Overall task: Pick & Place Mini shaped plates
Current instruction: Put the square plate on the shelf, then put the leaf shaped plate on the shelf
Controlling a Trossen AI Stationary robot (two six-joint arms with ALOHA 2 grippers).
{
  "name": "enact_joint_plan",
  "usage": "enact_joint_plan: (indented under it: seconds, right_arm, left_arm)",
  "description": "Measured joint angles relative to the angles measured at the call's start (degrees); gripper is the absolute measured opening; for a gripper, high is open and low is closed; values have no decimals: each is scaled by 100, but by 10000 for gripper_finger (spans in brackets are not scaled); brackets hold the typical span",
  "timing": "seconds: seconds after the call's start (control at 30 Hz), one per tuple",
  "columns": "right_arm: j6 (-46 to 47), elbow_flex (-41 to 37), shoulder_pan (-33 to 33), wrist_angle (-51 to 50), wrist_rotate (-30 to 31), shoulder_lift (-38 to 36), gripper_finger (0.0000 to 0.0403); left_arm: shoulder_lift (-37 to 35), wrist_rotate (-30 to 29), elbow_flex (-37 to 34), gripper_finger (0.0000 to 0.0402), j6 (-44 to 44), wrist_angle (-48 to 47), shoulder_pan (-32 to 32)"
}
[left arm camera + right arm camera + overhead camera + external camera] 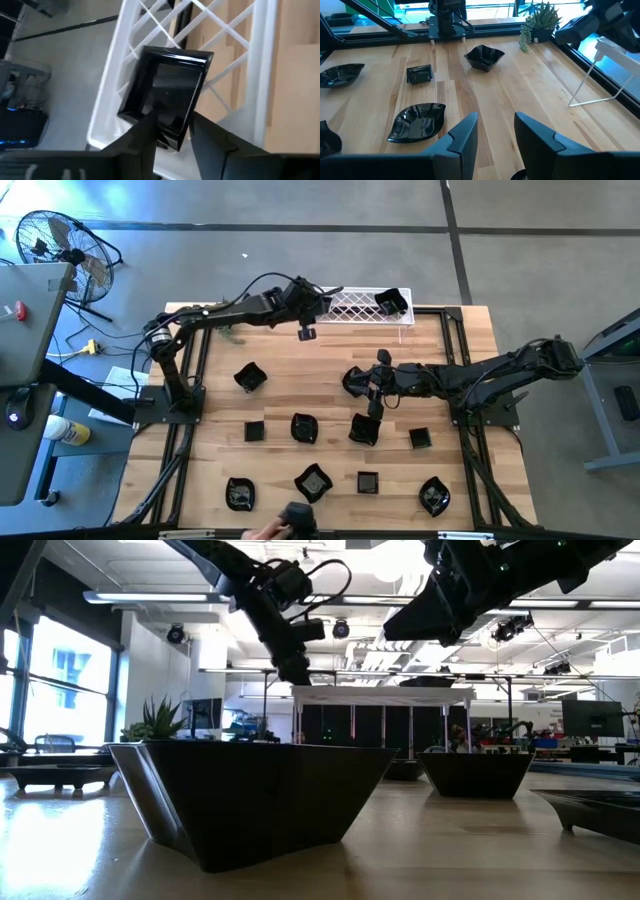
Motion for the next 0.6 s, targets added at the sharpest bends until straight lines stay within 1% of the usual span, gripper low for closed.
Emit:
enact_joint_plan:
  seconds: [0.1, 0.3, 0.5, 0.6]
  right_arm:
    - [0, 0, 0, 0, 0, -1, 123]
    - [0, 0, 0, 0, 0, -2, 123]
    - [0, 0, 0, -2, -10, -1, 123]
    - [0, 0, 0, -4, -93, -1, 123]
  left_arm:
    - [0, 144, 231, 117, -4, -110, 2]
    - [-7, 629, 654, 118, -157, -627, -2]
    - [-9, 903, 678, 115, -325, -781, 1]
    - [-9, 878, 678, 95, -417, -782, 7]
